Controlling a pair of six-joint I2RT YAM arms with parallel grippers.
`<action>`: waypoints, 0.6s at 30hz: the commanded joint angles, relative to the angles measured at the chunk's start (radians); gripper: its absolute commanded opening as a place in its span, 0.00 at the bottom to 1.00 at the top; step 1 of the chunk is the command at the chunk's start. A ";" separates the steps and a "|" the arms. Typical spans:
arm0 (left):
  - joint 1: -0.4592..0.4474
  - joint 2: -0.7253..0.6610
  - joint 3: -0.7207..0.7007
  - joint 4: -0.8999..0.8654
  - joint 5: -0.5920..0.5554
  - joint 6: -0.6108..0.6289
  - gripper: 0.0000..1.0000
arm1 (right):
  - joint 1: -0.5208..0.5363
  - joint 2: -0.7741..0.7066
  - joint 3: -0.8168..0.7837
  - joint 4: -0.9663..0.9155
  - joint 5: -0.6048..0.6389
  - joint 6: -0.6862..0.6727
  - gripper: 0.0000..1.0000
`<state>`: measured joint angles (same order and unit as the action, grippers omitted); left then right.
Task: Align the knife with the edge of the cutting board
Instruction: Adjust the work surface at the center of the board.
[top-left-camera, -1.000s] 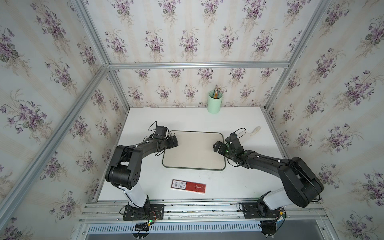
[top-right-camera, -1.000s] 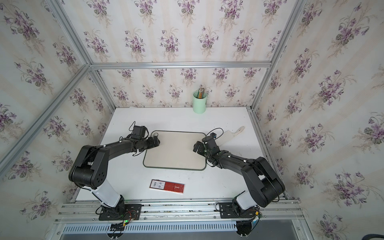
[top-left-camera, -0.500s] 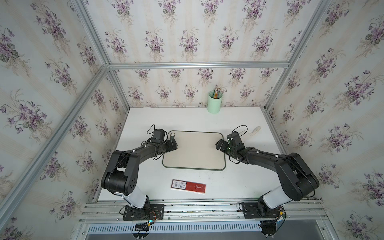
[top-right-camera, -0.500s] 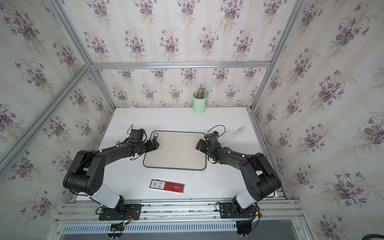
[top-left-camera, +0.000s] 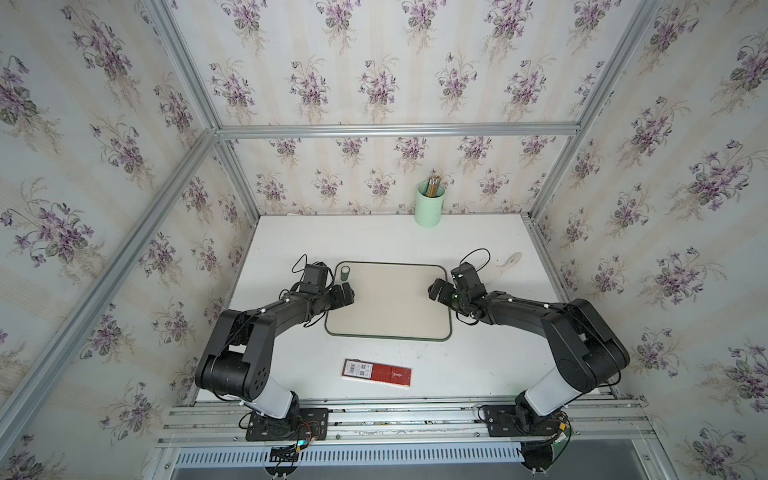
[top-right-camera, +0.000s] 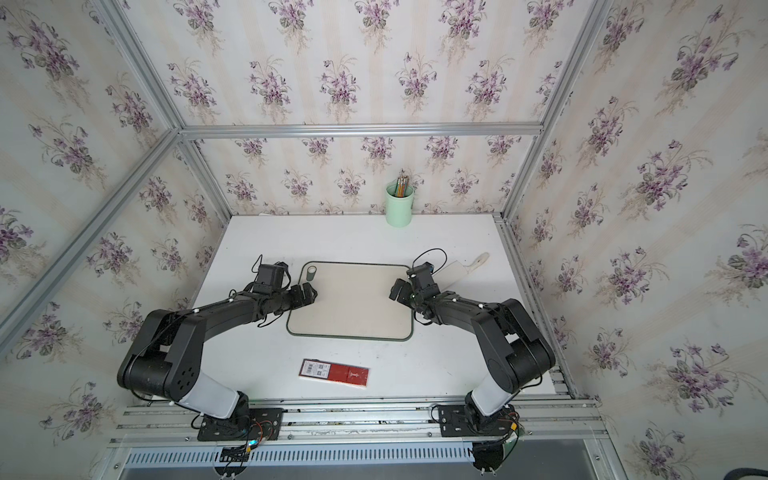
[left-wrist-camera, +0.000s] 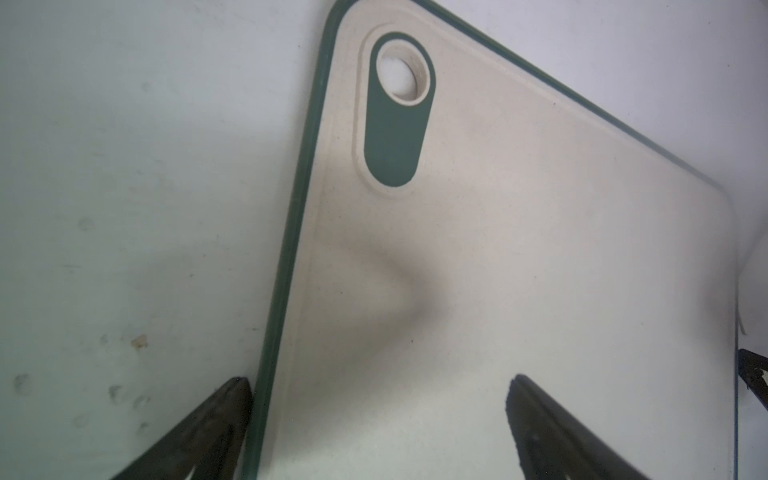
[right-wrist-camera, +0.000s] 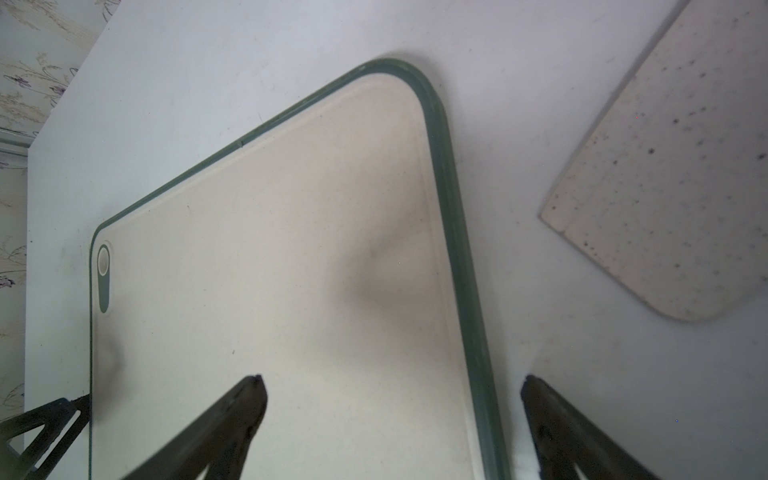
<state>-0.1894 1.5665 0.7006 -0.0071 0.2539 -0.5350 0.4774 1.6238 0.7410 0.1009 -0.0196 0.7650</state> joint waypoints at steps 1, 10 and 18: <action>0.000 -0.006 -0.030 -0.143 0.048 -0.039 0.99 | -0.002 0.008 0.009 0.003 -0.012 -0.010 1.00; 0.000 -0.028 -0.052 -0.143 0.044 -0.039 0.99 | -0.010 0.043 0.037 -0.007 -0.050 -0.028 1.00; -0.001 -0.065 -0.072 -0.151 0.046 -0.040 0.99 | -0.017 0.089 0.076 -0.021 -0.104 -0.056 0.99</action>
<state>-0.1894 1.5059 0.6445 -0.0082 0.2619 -0.5415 0.4625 1.6932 0.8032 0.1158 -0.0769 0.7246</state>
